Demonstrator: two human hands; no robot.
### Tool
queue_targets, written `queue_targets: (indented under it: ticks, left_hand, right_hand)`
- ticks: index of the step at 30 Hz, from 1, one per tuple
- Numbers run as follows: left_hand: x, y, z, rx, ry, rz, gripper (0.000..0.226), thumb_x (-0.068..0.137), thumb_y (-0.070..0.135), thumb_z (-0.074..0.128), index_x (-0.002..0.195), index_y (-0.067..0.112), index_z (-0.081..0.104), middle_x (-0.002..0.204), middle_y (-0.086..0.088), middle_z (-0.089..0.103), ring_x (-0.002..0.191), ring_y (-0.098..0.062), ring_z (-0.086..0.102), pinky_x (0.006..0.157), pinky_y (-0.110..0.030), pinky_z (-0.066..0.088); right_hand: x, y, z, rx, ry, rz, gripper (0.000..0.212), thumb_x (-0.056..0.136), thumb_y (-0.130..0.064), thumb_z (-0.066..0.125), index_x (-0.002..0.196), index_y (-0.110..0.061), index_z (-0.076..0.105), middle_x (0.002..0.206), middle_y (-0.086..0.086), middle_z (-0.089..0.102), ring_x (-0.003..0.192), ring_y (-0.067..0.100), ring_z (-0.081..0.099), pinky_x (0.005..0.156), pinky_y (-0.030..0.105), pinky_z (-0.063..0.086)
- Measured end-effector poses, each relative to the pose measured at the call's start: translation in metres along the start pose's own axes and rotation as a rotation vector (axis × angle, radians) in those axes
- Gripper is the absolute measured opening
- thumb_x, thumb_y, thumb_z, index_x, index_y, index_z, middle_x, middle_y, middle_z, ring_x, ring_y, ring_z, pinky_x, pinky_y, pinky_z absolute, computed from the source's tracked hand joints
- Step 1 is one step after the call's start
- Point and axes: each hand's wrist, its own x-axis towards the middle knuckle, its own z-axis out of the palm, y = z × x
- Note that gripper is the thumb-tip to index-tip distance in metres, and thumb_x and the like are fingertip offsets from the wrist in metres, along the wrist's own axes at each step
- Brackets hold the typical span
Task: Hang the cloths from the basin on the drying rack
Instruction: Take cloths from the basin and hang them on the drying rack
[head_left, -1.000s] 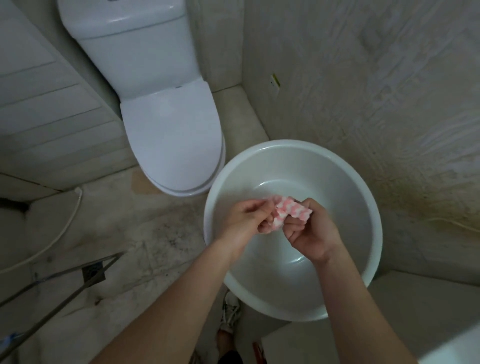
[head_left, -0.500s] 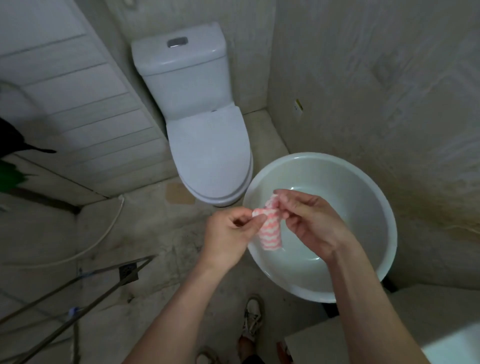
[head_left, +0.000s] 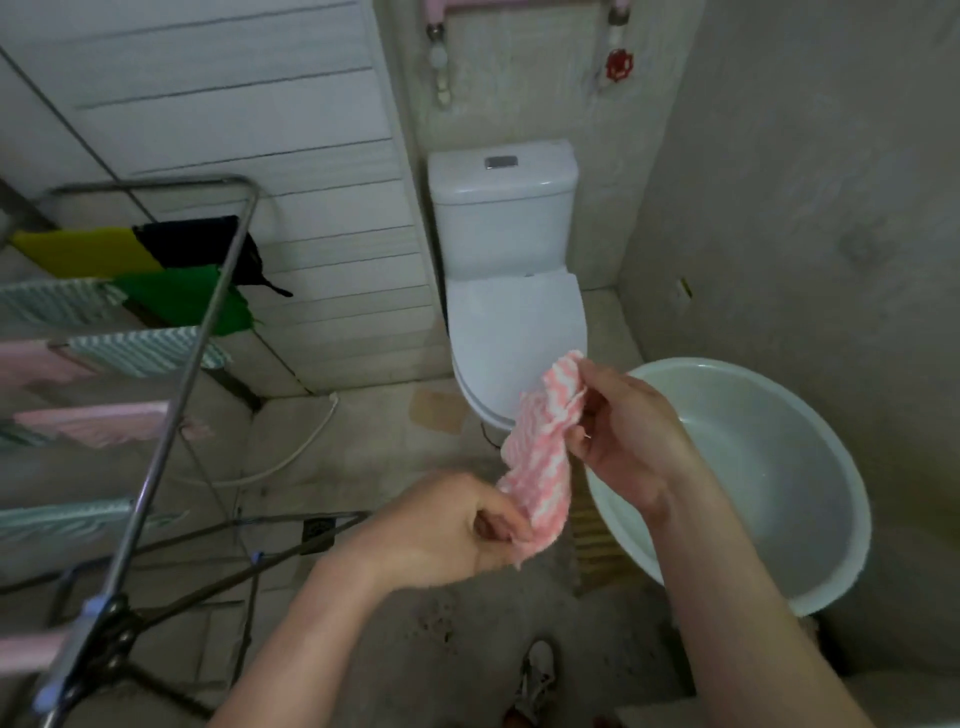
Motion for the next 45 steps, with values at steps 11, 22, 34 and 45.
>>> queue_targets:
  ticks: [11, 22, 34, 45]
  left_hand:
    - [-0.113, -0.028, -0.035, -0.559, 0.591, 0.087, 0.015, 0.078, 0.022, 0.073, 0.082, 0.009, 0.066, 0.080, 0.005, 0.067, 0.076, -0.005, 0.060, 0.075, -0.022, 0.046]
    - [-0.241, -0.028, -0.050, -0.874, 0.784, 0.152, 0.020, 0.082, 0.016, 0.066, 0.099, 0.025, 0.064, 0.084, -0.014, 0.061, 0.074, -0.024, 0.053, 0.065, -0.032, 0.043]
    - [-0.298, -0.025, -0.044, -0.749, 1.354, -0.081, 0.020, 0.085, 0.000, 0.064, 0.099, 0.012, 0.072, 0.087, -0.007, 0.075, 0.082, -0.021, 0.072, 0.076, -0.038, 0.058]
    - [-0.335, -0.042, -0.020, 0.170, 1.645, -0.553, 0.029, 0.075, 0.046, 0.073, 0.057, 0.027, 0.061, 0.055, 0.012, 0.050, 0.064, -0.011, 0.051, 0.058, -0.020, 0.031]
  right_hand:
    - [-0.065, 0.044, 0.110, -0.353, -0.481, 0.034, 0.017, 0.089, -0.017, 0.053, 0.078, -0.007, 0.063, 0.065, 0.008, 0.065, 0.052, 0.012, 0.059, 0.044, 0.019, 0.053]
    - [-0.087, 0.110, 0.190, -1.320, -0.174, -0.816, 0.010, 0.092, -0.030, 0.059, 0.085, -0.025, 0.065, 0.068, -0.002, 0.057, 0.067, 0.018, 0.053, 0.067, 0.033, 0.046]
    - [-0.139, 0.133, 0.259, -1.100, -1.019, -0.285, 0.069, 0.077, -0.013, 0.078, 0.128, -0.040, 0.041, 0.102, 0.007, 0.068, 0.091, 0.022, 0.068, 0.079, 0.037, 0.057]
    - [-0.150, 0.183, 0.295, -1.320, -1.383, -0.746, 0.036, 0.074, -0.012, 0.064, 0.106, -0.025, 0.068, 0.084, -0.011, 0.068, 0.073, 0.000, 0.059, 0.068, 0.020, 0.046]
